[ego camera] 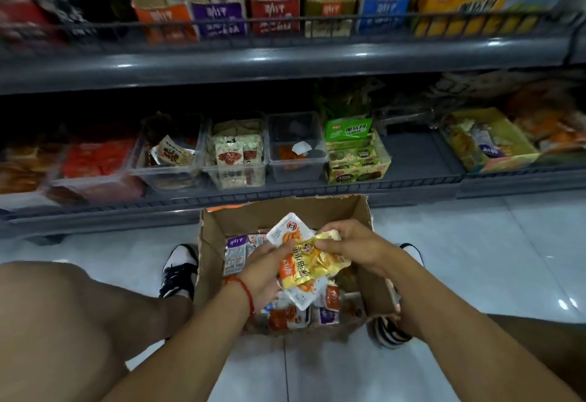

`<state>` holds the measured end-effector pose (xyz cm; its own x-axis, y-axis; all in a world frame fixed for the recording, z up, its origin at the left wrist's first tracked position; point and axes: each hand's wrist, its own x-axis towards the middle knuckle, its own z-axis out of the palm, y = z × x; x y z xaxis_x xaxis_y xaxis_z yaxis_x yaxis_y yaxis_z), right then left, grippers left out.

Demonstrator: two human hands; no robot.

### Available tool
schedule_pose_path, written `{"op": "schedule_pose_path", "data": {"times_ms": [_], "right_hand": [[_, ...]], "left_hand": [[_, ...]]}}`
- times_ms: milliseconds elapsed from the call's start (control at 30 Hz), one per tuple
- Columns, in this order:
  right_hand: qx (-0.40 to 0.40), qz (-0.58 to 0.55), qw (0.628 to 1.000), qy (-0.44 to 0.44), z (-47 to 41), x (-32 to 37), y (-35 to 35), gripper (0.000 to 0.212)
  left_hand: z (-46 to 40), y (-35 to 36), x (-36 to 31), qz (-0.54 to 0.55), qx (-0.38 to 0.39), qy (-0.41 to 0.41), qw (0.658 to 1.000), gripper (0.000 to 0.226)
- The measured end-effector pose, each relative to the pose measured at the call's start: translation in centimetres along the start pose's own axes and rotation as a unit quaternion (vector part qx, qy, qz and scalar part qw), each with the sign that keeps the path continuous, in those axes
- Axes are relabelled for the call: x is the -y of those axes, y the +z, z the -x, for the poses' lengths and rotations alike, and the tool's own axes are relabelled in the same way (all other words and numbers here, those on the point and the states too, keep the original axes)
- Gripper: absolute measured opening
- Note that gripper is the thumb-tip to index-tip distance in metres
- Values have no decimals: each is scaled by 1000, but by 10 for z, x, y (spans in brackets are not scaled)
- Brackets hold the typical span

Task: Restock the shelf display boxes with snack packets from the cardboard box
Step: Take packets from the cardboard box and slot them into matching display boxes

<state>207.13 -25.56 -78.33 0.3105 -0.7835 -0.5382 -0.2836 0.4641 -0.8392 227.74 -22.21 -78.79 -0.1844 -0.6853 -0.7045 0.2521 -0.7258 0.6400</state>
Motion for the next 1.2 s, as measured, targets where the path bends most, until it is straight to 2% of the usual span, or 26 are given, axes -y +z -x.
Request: {"op": "schedule_pose_path", "data": {"times_ms": [167,267,333,400,633,700,800,867,1000,1100,1200], "right_hand": [[-36,-53,997,-32,9,14,16,20],[-91,23,995,-45,6,22,19,23],[-125,37,990,-49,2,26,20,23],[-160,14,984,-73,-1,30,22,18],[-218,-59,970,-93,-7,42,29,14],[-231,-72,965,-100,-11,45,32,16],[-245,-72,959,-120,-16,59,31,17],[-272,-49,951,-142,-16,74,27,18],[-339,-25,922,-186,-11,106,25,33],[-317,1,922,-224,-7,122,33,46],[-296,35,918,-261,2,139,41,52]], "left_hand": [[11,-6,-20,28,37,21,999,30],[13,-13,-28,70,16,50,996,47],[18,-16,-33,87,51,60,993,48],[27,-13,-39,67,95,61,991,46],[40,-12,-50,-2,148,111,983,52],[45,-9,-54,-15,134,118,984,52],[48,-5,-75,-6,60,153,986,44],[51,-4,-97,-2,41,173,984,40],[61,-1,-144,37,1,219,975,34],[72,7,-170,53,21,234,971,32],[81,17,-186,-28,47,270,961,34]]}}
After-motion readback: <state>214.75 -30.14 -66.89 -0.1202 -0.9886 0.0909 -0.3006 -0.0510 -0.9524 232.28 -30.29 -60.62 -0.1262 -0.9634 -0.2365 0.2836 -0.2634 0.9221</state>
